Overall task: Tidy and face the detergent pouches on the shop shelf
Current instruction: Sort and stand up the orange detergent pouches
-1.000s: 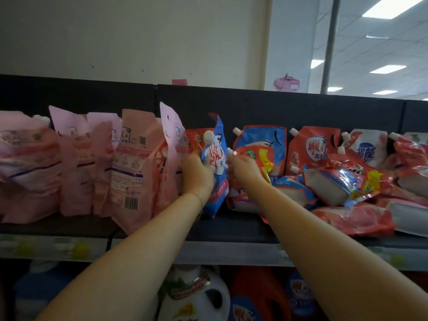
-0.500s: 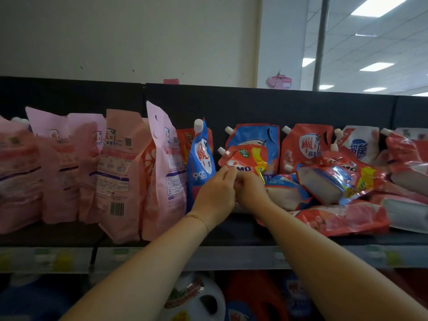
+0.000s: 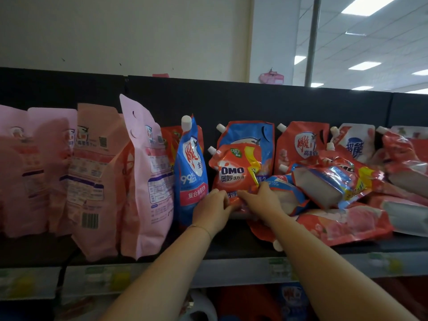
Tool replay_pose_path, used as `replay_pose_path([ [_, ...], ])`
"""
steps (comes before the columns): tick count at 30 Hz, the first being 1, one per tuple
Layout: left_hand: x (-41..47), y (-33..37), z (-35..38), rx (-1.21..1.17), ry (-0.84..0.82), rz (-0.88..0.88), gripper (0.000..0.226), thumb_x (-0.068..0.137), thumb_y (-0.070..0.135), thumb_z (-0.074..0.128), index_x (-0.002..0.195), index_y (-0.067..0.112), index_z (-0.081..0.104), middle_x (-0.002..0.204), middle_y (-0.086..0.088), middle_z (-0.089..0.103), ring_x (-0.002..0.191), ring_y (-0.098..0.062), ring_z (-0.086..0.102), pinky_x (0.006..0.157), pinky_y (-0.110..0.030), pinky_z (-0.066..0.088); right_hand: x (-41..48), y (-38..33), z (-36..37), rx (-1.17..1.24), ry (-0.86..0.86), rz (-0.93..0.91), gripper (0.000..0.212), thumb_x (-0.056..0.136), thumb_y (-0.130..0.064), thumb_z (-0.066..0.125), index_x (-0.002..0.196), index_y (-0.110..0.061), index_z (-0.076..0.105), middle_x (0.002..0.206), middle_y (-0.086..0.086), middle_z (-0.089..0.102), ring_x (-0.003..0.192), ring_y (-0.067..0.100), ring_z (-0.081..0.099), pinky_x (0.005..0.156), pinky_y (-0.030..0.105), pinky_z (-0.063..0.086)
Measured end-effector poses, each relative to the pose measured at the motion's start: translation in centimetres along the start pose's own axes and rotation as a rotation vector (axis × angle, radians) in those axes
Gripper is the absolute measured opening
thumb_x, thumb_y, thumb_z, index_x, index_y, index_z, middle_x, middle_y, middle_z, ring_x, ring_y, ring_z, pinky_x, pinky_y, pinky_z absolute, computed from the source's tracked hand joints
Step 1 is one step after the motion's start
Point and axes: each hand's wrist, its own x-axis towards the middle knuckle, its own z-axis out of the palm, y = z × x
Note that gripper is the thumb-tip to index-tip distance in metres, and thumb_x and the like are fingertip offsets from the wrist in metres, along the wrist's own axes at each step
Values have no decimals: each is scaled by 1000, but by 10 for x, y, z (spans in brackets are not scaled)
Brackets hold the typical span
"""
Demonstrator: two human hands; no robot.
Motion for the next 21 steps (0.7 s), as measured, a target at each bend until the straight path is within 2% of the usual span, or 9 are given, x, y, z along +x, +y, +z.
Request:
replay_pose_path([
  [3, -1, -3, 0, 14, -2, 51, 31, 88, 42, 63, 70, 27, 43, 84, 8, 49, 81, -10, 51, 66, -22, 36, 7, 15, 1, 119, -73, -27, 83, 54, -68, 71, 119, -27, 38, 113, -1, 63, 99, 24, 64, 86, 49, 54],
  [5, -3, -5, -1, -4, -31, 71, 29, 87, 45, 63, 71, 26, 47, 80, 9, 53, 78, -10, 53, 65, -23, 39, 10, 22, 1, 156, -74, -68, 83, 47, -72, 69, 115, -30, 44, 110, -5, 64, 100, 21, 65, 88, 48, 54],
  [7, -5, -5, -3, 4, -57, 88, 23, 87, 43, 62, 77, 27, 50, 81, 8, 56, 80, -12, 57, 70, -25, 45, 2, 18, 0, 219, -40, -70, 76, 54, -71, 68, 113, -29, 47, 109, -6, 63, 101, 20, 64, 89, 48, 53],
  [9, -7, -4, -5, 16, -68, 87, 22, 85, 44, 63, 80, 28, 48, 79, 9, 54, 77, -11, 55, 69, -25, 44, -3, 14, -2, 254, 0, -54, 61, 72, -64, 66, 114, -23, 50, 107, -4, 62, 100, 20, 64, 88, 46, 54],
  [11, -8, -2, -6, 16, -83, 62, 26, 82, 49, 63, 82, 28, 47, 81, 8, 56, 75, -10, 53, 69, -25, 44, -4, 12, -2, 268, 14, -68, 36, 87, -47, 63, 100, -14, 59, 90, -1, 66, 82, 15, 67, 77, 39, 58],
  [13, -9, 0, -6, -2, -94, 36, 38, 78, 60, 62, 92, 26, 55, 94, 4, 62, 84, -13, 58, 75, -27, 49, -7, 11, -3, 304, 5, -109, 28, 90, -36, 64, 101, -10, 62, 79, 2, 68, 63, 9, 66, 62, 32, 57],
  [16, -10, 0, -7, -21, -117, 0, 64, 72, 72, 62, 113, 23, 59, 106, 5, 63, 95, -13, 61, 83, -27, 50, -11, 12, -4, 291, 3, -193, 23, 90, -28, 64, 105, -12, 55, 90, 3, 67, 76, 14, 68, 69, 35, 59],
  [18, -8, 0, -2, -8, -141, -43, 70, 71, 71, 63, 119, 20, 57, 113, 2, 63, 100, -17, 61, 86, -32, 51, -14, 11, -4, 281, 10, -281, 21, 90, -21, 64, 105, -12, 52, 92, -2, 63, 80, 10, 66, 72, 31, 59],
  [21, -3, 1, 9, 87, -171, -144, 70, 78, 62, 63, 128, 15, 49, 120, -6, 59, 106, -25, 60, 88, -37, 51, -14, 10, -2, 158, -18, -400, 13, 90, -11, 63, 95, -12, 52, 89, -3, 58, 76, 8, 63, 65, 19, 55],
])
